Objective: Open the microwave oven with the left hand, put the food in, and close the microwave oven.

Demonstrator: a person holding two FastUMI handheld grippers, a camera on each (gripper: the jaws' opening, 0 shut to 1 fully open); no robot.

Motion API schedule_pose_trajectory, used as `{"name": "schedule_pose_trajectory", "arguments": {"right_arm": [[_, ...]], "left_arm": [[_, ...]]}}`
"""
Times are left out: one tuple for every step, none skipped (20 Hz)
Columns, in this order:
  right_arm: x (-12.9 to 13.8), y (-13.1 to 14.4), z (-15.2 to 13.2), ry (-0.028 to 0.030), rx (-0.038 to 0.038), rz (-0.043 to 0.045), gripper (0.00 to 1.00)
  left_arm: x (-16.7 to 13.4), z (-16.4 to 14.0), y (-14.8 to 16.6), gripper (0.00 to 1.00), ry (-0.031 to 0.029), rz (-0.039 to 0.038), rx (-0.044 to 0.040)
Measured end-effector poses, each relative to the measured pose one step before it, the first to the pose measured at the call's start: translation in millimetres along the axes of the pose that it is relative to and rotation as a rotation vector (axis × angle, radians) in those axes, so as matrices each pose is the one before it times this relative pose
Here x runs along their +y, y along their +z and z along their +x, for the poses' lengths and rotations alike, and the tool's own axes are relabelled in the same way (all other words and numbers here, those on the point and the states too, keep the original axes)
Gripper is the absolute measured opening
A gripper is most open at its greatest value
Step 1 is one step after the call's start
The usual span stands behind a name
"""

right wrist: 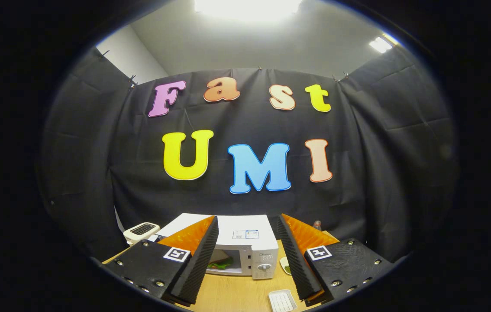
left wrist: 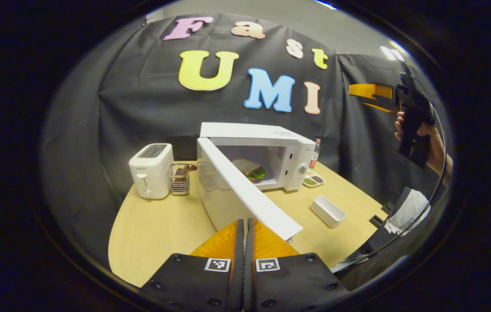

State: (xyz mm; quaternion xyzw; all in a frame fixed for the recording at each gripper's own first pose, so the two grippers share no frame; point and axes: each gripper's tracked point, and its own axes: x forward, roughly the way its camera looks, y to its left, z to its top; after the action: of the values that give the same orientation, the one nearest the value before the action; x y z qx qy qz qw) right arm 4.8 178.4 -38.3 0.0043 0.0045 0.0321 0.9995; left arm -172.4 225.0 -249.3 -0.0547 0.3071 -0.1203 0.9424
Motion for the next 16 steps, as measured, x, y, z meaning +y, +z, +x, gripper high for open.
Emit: {"name": "schedule_pose_trajectory", "arguments": {"right_arm": [[-6.83,1.04,1.59,0.00256,-0.00069,-0.00105,0.83],[-5.81,1.15,2.87,0.00388,-0.00257,-0.00391,0.83],[-6.00,1.05,2.25,0.00308,-0.00002,-0.00737,0.83],[-7.29,-2.04,1.82,0.00482,0.00359,-0.00521,0.83],[-5.30,-1.40,0.69,0.00624,0.00234,0.00056,0.83],[-7.25,-0.43,3.19,0.00292,0.00288,0.00390,0.83],[-6.24,-1.04,1.00,0.00338,0.00475,0.00441,0.83],[-6.60,-1.56,2.43,0.00087,0.00547,0.00205,0.83],[-6.71,-1.74,1.29,0.00110,0.00331,0.00110,0.83],[-5.97,-1.07,1.34,0.00212,0.00303,0.00087,0.83],[-6.75,-1.17,0.83,0.00132,0.00327,0.00045,0.83],[-5.99,-2.09,0.49,0.00098,0.00639,-0.00017,0.83],[-5.44,-1.71,0.89,0.00076,0.00636,0.00070,0.83],[-5.27,-1.45,2.10,-0.00219,0.00440,0.00164,0.83],[-4.32,-0.46,0.10,-0.00163,0.00140,0.00246,0.83],[-5.65,-0.61,-0.39,-0.00085,0.00172,0.00096,0.83]], "left_arm": [[-9.66,4.98,2.27,0.08,-0.00197,0.00483,-0.00048],[-8.12,7.13,5.06,0.07,-0.00087,0.00532,-0.00506],[-9.21,6.56,2.64,0.07,-0.00250,0.00029,-0.00146],[-3.83,-1.28,-0.20,0.07,0.02905,0.00965,0.00092],[-5.05,19.50,4.63,0.02,0.00661,-0.00979,-0.00213],[-10.35,6.96,2.84,0.06,-0.01275,-0.01189,0.00381],[-7.65,10.20,1.96,0.07,0.00412,-0.00141,-0.00325],[-4.76,7.68,4.06,0.07,0.00667,0.00688,-0.00447],[-5.99,9.34,1.67,0.07,-0.00379,0.00352,-0.00037],[-7.13,9.16,4.43,0.07,-0.00578,0.00122,-0.00200],[-5.72,8.53,1.43,0.07,-0.00251,0.00434,0.00049],[-5.19,8.50,2.51,0.07,-0.00036,0.00786,0.00435],[-5.22,7.45,1.51,0.07,-0.00195,0.00853,0.00049],[-6.05,7.53,3.08,0.07,-0.00539,0.00569,-0.00037],[-5.08,6.68,2.25,0.07,-0.00559,0.00368,-0.00019],[-5.25,8.13,4.10,0.07,-0.00655,0.00483,-0.00128]]}}
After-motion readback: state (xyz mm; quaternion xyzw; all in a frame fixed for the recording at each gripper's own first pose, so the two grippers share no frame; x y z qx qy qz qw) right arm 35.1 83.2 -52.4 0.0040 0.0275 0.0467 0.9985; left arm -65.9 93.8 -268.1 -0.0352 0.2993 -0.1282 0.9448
